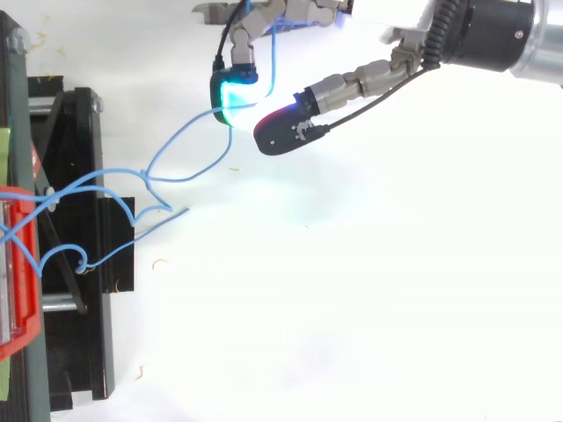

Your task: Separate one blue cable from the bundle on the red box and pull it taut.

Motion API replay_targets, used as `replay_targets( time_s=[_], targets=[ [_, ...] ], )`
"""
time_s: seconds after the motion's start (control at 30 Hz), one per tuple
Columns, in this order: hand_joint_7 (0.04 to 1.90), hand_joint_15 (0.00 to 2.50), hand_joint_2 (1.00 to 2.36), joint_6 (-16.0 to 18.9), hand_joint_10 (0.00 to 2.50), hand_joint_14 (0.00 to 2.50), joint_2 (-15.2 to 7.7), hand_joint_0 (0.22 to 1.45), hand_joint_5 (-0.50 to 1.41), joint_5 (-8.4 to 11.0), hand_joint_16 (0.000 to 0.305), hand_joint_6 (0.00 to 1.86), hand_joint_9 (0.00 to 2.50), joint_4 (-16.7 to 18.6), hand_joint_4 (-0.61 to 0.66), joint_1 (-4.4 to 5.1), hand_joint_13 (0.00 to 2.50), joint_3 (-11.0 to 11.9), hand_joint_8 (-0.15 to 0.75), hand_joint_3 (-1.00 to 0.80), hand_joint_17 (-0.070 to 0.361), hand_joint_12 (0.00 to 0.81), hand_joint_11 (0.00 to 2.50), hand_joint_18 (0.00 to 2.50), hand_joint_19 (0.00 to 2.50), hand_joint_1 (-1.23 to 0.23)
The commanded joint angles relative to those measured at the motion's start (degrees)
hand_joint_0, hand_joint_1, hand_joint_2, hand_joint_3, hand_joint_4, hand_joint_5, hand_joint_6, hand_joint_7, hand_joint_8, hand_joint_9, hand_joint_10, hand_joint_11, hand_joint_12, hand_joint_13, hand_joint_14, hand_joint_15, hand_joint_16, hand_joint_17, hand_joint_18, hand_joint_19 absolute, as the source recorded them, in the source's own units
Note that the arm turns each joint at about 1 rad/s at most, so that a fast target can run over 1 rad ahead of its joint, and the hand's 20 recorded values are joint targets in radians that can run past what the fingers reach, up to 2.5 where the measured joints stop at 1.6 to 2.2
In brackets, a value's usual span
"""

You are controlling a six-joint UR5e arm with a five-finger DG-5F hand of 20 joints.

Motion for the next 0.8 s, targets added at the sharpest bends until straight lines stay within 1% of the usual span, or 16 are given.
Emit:
replay_targets(
  time_s=[0.0, 0.77],
  targets=[
    [0.99, 0.04, 1.0, 0.0, 0.0, 0.0, 0.0, 0.71, -0.06, 0.0, 0.052, 0.92, 0.2, 0.0, -0.34, 0.0, 0.36, 0.0, 0.038, -0.1, 0.117, 0.36, 0.0, 0.27, 0.2, -0.99],
    [0.99, 0.06, 1.01, 0.0, 0.0, 0.0, 0.0, 0.7, -0.06, 0.0, 0.052, 0.92, 0.24, 0.0, -0.33, 0.0, 0.39, 0.0, 0.045, -0.1, 0.118, 0.357, 0.0, 0.3, 0.22, -0.99]
  ],
)
